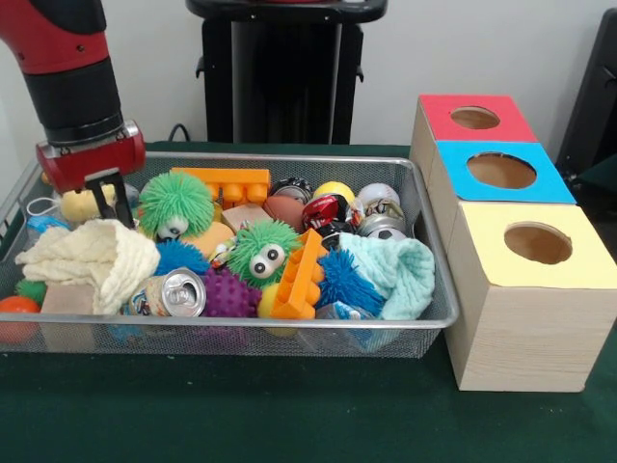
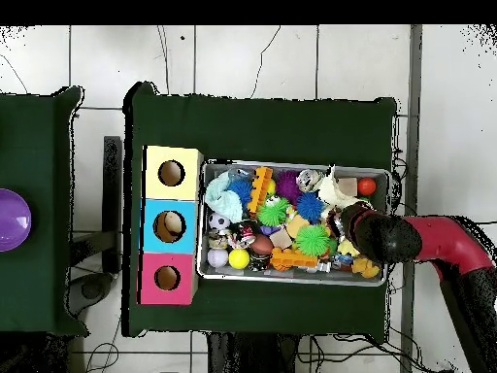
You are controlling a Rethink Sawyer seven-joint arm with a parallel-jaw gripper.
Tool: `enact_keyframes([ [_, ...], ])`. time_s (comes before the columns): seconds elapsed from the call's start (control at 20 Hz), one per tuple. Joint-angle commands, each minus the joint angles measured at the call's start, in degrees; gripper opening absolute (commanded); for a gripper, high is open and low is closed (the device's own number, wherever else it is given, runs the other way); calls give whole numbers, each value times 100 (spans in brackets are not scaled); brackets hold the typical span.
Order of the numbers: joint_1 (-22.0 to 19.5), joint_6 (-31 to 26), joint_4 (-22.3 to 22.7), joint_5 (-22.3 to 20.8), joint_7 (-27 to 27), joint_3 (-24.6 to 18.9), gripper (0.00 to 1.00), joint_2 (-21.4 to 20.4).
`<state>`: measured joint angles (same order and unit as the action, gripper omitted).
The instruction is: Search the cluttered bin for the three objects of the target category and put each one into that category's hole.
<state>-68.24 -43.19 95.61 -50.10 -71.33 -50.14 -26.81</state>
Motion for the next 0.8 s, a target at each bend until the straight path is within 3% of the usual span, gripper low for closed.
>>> enact_keyframes([
  [0.05, 84, 78, 815, -124, 1453, -387, 0, -694],
  [0.3, 99, -555, 1515, 736, 769, -619, 0, -1937],
  [0.6, 434, -553, 1806, 1177, 220, -414, 0, -2512],
  [0.8, 686, 69, 1912, 1353, -281, -374, 0, -2542],
])
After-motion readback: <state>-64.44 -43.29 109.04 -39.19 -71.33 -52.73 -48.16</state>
